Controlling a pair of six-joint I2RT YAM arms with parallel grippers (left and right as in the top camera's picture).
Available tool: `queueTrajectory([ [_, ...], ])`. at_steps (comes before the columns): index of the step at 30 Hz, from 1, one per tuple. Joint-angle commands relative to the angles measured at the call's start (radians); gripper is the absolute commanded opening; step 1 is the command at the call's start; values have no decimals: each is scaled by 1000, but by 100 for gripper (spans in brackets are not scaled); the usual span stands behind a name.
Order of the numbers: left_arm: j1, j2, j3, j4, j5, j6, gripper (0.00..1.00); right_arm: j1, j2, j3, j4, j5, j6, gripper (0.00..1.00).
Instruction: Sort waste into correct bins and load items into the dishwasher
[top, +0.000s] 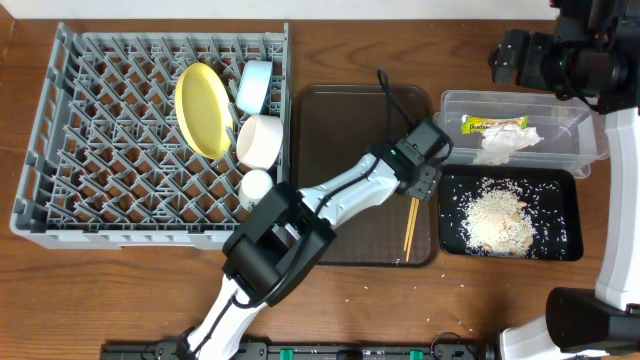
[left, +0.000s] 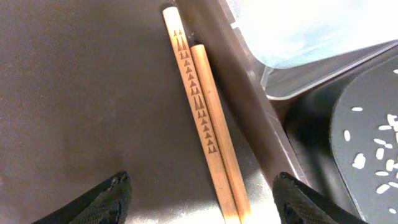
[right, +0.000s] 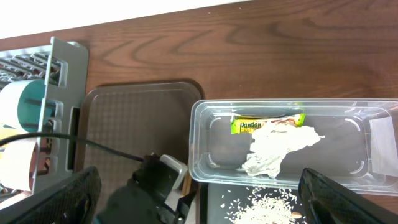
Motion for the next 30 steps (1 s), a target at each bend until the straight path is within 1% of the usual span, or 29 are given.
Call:
queueTrajectory([
  [1,-51,12,2,1,-148,21,74,8,2,-2,-1,-1,11,99],
  [4,-79,16,2,13,-273,20,74,8,2,-2,-1,-1,11,99],
  [7,-93,20,2,19,-324,20,74,8,2,-2,-1,-1,11,99],
  [10,-85,24,2,20,-324,2,74,8,2,-2,-1,-1,11,99],
  [17,-37,27,2,1,-321,-101,75,8,2,-2,-1,-1,11,99],
  [25,-40,58,2,29,-315,-99,75,8,2,-2,-1,-1,11,99],
  [30,-71,64,2,36,-311,-6,75,8,2,-2,-1,-1,11,99],
])
